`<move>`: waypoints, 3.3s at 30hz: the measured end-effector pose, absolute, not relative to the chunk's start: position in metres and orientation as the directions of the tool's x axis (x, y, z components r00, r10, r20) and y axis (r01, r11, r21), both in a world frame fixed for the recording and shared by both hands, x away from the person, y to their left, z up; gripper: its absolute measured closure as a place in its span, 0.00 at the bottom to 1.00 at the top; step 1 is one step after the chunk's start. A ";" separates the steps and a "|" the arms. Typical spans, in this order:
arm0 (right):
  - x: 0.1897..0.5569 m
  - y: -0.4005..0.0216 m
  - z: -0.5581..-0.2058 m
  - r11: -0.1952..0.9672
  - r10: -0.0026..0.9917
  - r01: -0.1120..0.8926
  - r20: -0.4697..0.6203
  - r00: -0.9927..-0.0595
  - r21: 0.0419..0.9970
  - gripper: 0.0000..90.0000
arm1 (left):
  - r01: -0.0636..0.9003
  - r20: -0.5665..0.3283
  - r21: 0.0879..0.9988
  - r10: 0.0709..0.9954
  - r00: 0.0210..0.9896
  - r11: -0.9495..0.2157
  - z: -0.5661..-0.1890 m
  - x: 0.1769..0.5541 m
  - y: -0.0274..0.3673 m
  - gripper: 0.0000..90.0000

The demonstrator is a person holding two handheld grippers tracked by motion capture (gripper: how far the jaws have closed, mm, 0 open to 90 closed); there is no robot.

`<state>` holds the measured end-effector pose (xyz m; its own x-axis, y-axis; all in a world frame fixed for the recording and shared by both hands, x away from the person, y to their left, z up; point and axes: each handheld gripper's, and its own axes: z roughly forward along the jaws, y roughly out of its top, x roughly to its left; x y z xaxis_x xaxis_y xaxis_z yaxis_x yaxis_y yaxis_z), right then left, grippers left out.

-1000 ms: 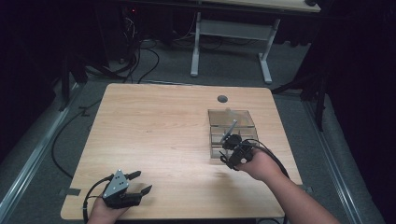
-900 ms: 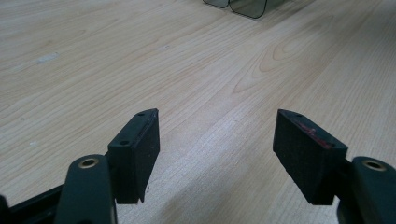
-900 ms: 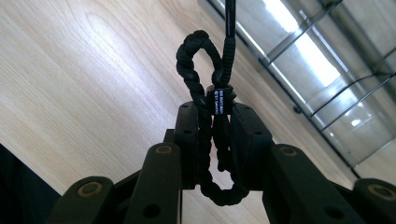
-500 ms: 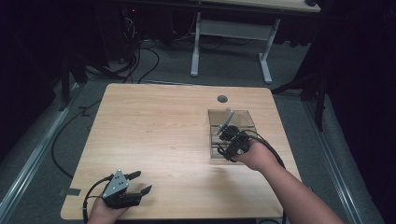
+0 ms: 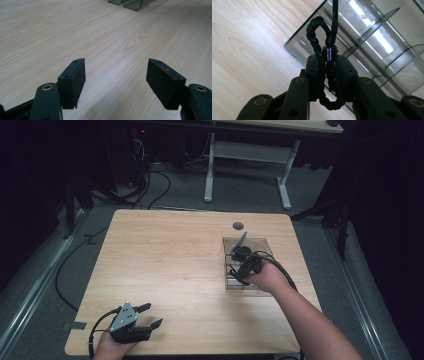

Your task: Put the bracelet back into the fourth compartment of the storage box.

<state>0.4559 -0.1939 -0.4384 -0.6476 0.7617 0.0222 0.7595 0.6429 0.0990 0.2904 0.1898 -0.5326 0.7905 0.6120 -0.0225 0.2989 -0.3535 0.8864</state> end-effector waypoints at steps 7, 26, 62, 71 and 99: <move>0.466 -0.194 -0.445 0.638 0.767 0.767 0.026 -0.641 0.074 0.82 | 0.300 -0.023 0.886 0.611 0.791 -0.354 -0.533 0.291 0.190 0.36; 0.476 -0.179 -0.470 0.643 0.766 0.766 0.019 -0.642 -0.003 0.82 | 0.299 -0.026 0.887 0.608 0.794 -0.352 -0.533 0.291 0.190 0.36; 0.475 -0.178 -0.480 0.624 0.781 0.782 0.046 -0.623 -0.009 0.72 | 0.300 -0.028 0.887 0.606 0.795 -0.351 -0.533 0.291 0.190 0.36; 0.473 -0.183 -0.459 0.617 0.786 0.787 0.045 -0.617 0.024 0.72 | 0.300 -0.027 0.886 0.607 0.795 -0.353 -0.533 0.291 0.190 0.36; 0.427 -0.212 -0.430 0.589 0.791 0.779 0.041 -0.610 0.217 0.97 | 0.297 -0.021 0.885 0.608 0.794 -0.357 -0.533 0.291 0.190 0.36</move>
<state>0.4272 -0.2121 -0.4299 -0.6099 0.7914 0.0412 0.7787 0.5888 0.2166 0.2907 0.1899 -0.5326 0.7936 0.6080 -0.0212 0.2975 -0.3574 0.8853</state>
